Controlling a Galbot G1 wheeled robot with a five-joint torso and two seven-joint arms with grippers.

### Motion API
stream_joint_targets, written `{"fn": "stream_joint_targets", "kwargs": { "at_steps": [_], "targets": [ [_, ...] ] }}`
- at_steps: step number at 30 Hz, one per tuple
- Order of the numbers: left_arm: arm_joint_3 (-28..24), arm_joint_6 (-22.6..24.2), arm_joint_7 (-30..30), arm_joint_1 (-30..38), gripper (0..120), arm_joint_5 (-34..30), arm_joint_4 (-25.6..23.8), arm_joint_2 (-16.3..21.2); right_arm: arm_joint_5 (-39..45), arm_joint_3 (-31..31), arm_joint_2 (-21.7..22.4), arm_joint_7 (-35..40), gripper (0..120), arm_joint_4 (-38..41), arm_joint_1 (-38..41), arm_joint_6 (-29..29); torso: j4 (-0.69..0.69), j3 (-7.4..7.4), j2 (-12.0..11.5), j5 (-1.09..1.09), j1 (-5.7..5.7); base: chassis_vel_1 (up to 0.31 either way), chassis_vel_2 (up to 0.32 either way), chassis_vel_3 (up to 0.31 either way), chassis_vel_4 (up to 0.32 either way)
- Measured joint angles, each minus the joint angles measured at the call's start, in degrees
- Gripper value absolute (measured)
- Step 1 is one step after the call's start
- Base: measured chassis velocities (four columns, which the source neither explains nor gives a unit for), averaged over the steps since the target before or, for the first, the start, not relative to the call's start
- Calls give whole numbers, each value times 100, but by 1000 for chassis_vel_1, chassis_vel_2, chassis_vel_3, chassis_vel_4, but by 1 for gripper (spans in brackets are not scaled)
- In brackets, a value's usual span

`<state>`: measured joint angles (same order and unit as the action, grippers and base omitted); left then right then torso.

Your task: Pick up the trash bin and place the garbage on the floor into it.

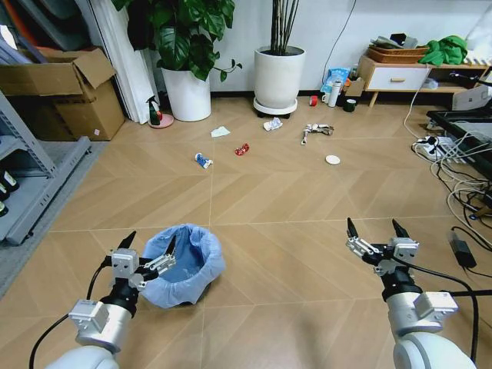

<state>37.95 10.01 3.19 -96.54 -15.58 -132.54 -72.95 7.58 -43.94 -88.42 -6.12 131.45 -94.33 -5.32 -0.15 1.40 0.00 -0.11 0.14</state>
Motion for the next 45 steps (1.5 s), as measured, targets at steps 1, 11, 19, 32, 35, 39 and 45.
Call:
{"fn": "stream_joint_targets", "kwargs": {
  "at_steps": [1, 11, 19, 32, 35, 39, 45],
  "targets": [
    [5, 9, -2, 10, 100, -12, 5, 13, 1, -1, 3, 1, 100, -3, 1, 0, 0, 0, 0, 0, 0, 0, 0, 0, 0],
    [-18, 403, -109, 314, 100, -573, 165, 571, 49, 3, 65, 18, 100, -50, -6, 2, 1, 0, 0, 0, 0, 0, 0, 0, 0],
    [-162, 1434, -584, 765, 100, -1289, 451, 1289, 71, 14, 139, 33, 100, -106, -56, 3, -1, 0, 0, 0, 0, 0, 0, 0, 0],
    [-429, 2722, -1124, 1552, 100, -2430, 1557, 2095, 169, 97, 447, 84, 100, -411, 68, -38, 0, 0, 0, -1, 0, 0, 0, 0, 0],
    [-554, 2803, -1134, 1824, 100, -2579, 1792, 2142, 179, 90, 432, 95, 100, -457, 102, -39, 0, 0, 0, 0, 0, 0, 0, 0, 0],
    [-725, 2904, -1114, 2287, 100, -2751, 2157, 2199, 180, 95, 385, 98, 100, -506, 120, -38, -1, 1, 0, 0, 0, 0, 0, 0, 0],
    [-930, 2988, -956, 2709, 100, -2870, 2592, 2344, 168, 109, 343, 97, 100, -592, 116, -26, -1, 0, 0, 0, 0, 0, 0, 0, 0]
  ]
}}
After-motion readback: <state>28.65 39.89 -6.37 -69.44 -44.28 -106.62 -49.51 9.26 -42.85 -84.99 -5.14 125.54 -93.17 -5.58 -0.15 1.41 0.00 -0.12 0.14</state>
